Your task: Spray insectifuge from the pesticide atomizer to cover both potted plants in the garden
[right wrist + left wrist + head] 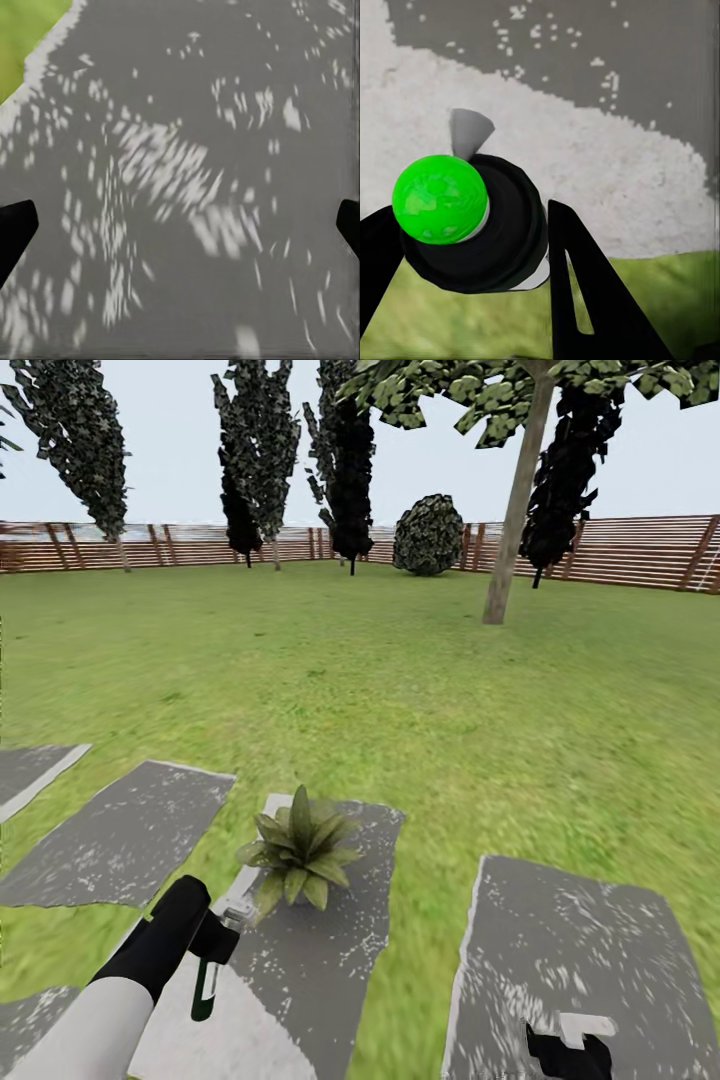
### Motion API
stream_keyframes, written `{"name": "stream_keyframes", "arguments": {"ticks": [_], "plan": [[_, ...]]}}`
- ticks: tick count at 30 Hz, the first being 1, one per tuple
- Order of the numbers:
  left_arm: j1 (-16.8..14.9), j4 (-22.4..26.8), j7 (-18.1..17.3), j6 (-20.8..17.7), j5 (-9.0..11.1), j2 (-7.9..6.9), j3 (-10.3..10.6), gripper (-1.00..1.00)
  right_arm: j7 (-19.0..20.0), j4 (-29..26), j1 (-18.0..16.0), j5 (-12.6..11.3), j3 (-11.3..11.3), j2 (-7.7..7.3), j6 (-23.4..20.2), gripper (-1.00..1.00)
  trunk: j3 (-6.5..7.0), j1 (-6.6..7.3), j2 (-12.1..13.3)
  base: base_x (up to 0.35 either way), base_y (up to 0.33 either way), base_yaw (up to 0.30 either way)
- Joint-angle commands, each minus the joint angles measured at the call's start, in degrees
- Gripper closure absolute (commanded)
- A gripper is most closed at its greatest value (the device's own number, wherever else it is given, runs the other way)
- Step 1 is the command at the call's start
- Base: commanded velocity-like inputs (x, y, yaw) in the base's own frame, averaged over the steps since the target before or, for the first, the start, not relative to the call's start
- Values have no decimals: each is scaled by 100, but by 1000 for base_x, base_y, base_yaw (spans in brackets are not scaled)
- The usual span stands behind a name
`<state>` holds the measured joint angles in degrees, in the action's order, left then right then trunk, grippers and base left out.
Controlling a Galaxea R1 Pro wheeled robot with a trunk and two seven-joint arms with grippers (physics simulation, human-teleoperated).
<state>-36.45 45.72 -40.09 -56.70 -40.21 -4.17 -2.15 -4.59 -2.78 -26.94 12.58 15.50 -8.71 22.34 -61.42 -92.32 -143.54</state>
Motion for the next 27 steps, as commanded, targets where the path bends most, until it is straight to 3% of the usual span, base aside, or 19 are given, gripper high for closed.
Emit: {"name": "stream_keyframes", "arguments": {"ticks": [1, 9, 18, 27], "plan": [[-3, 10, -60, -19, -56, -3, -13, 100, -24, 8, -4, 61, 32, -1, 16, -100, -5, 3, -2, -123, -236, 27], [-11, 8, -61, -25, -43, -13, -40, 100, -24, 14, -4, 61, 32, 0, 16, -100, -5, 3, -2, 125, -251, 41], [31, 7, -52, -16, -68, -132, -67, 100, -24, 14, -4, 61, 32, 0, 16, -100, -5, 3, -2, 29, -32, 269], [33, 8, -52, -25, -66, -130, -50, 100, -24, 14, -4, 61, 32, 5, 16, -100, -5, 3, -2, 19, -21, 250]]}}
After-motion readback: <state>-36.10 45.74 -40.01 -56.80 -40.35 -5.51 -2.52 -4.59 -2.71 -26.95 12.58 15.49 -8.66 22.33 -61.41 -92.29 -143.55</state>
